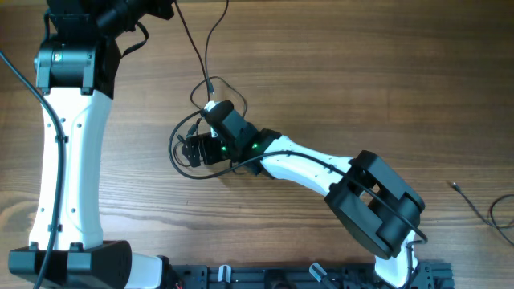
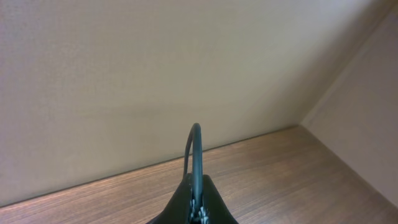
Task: Untangle cables
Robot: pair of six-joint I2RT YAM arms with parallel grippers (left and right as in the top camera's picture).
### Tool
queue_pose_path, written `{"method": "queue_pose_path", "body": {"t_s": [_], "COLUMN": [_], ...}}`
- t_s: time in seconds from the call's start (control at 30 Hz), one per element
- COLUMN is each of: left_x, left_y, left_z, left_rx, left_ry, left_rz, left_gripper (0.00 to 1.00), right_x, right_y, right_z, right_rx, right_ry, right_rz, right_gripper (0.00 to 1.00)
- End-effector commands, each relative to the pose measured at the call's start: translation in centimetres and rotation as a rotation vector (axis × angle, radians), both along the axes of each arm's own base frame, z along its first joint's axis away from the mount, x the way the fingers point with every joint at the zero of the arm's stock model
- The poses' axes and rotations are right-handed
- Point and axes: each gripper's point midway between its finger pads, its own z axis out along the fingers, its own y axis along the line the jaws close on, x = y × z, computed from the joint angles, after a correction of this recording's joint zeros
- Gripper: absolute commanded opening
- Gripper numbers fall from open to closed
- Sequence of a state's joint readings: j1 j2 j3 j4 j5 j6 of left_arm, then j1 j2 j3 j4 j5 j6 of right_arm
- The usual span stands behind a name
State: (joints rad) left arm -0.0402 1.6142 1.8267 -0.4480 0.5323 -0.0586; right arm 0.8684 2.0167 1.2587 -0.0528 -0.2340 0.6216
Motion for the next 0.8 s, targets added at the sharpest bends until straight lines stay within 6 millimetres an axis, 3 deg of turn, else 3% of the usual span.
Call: {"method": "queue_pose_path", "body": {"t_s": [0.0, 0.03, 0.13, 0.3, 0.4, 0.53, 0.6, 0.77], "left_x": [-0.1, -0.1, 0.1, 0.3, 0.3, 0.4, 0.4, 0.3], "left_y": [-0.3, -0.3, 0.1, 1.7, 2.3, 2.4, 2.4, 2.4], "left_z": [0.7, 0.7, 0.9, 0.5, 0.2, 0.2, 0.2, -0.2], "left_rx": [-0.012, -0.012, -0.012, -0.012, -0.012, -0.011, -0.012, -0.011], "left_ry": [-0.012, -0.014, -0.020, -0.003, 0.010, 0.011, 0.012, 0.029], "left_rz": [-0.015, -0.015, -0.006, 0.026, 0.041, 0.043, 0.043, 0.042], "left_gripper": [0.04, 0.04, 0.04, 0.04, 0.04, 0.04, 0.04, 0.04], "right_x": [0.0, -0.2, 0.0, 1.8, 4.0, 6.4, 6.9, 7.6], "right_y": [-0.5, -0.8, -3.3, -13.3, -21.0, -27.9, -29.9, -32.0], "right_z": [-1.5, -1.8, -3.5, -5.3, -4.5, -3.9, -4.0, -4.0], "right_rx": [-0.027, -0.037, -0.141, -0.448, -0.588, -0.648, -0.660, -0.684], "right_ry": [0.052, 0.073, 0.116, 0.167, 0.176, 0.205, 0.221, 0.220], "right_rz": [-0.071, -0.086, -0.198, -0.462, -0.628, -0.761, -0.774, -0.700], "right_gripper": [0.18, 0.05, 0.04, 0.04, 0.04, 0.04, 0.04, 0.05]}}
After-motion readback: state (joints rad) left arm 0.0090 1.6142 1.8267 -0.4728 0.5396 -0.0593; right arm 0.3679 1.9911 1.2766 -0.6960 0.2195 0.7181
